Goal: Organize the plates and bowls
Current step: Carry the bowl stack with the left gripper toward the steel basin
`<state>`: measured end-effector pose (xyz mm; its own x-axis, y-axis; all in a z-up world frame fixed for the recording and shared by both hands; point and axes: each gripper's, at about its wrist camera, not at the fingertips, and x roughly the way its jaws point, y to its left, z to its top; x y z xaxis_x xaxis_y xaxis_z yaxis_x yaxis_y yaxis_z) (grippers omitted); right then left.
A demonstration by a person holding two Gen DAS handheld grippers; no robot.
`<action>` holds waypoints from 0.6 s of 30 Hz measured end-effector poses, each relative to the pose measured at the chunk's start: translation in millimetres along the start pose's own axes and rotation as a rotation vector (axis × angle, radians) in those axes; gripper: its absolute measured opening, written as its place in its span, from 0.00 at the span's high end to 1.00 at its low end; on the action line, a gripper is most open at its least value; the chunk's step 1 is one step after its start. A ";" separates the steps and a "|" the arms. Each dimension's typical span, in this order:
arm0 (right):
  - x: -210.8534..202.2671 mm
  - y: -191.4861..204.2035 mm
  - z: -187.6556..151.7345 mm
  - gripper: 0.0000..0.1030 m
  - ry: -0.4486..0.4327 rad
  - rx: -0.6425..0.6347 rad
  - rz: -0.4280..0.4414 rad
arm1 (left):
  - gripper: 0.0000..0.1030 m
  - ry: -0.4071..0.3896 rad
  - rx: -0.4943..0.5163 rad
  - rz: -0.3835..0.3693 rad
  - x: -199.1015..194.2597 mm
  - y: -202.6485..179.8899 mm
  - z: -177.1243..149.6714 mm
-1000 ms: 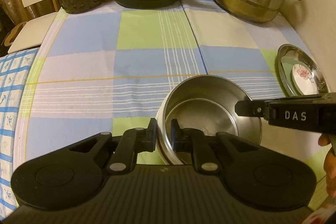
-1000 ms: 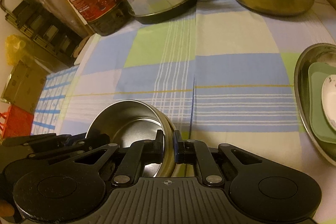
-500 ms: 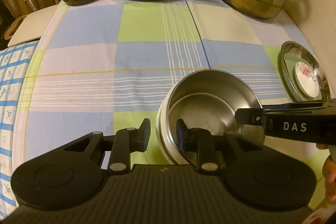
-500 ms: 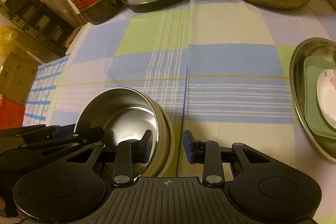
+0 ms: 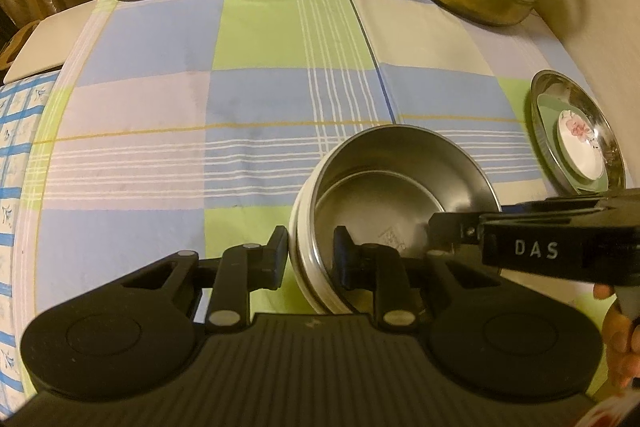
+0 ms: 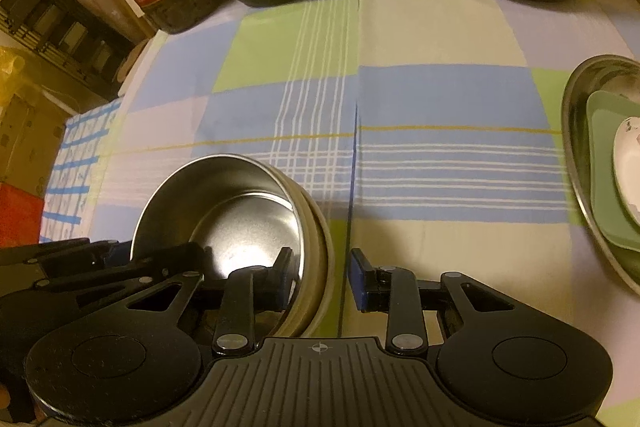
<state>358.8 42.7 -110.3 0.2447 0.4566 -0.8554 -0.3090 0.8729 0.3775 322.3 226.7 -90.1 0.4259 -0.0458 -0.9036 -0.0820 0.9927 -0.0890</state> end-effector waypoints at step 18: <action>-7.3 -0.9 1.4 0.81 0.027 0.037 -0.033 | 0.79 0.025 0.041 -0.008 -3.7 -10.6 1.6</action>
<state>358.6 38.8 -103.9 0.2295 0.4228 -0.8767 -0.2671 0.8935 0.3610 323.1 216.5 -85.1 0.4041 -0.0560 -0.9130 -0.0418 0.9960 -0.0796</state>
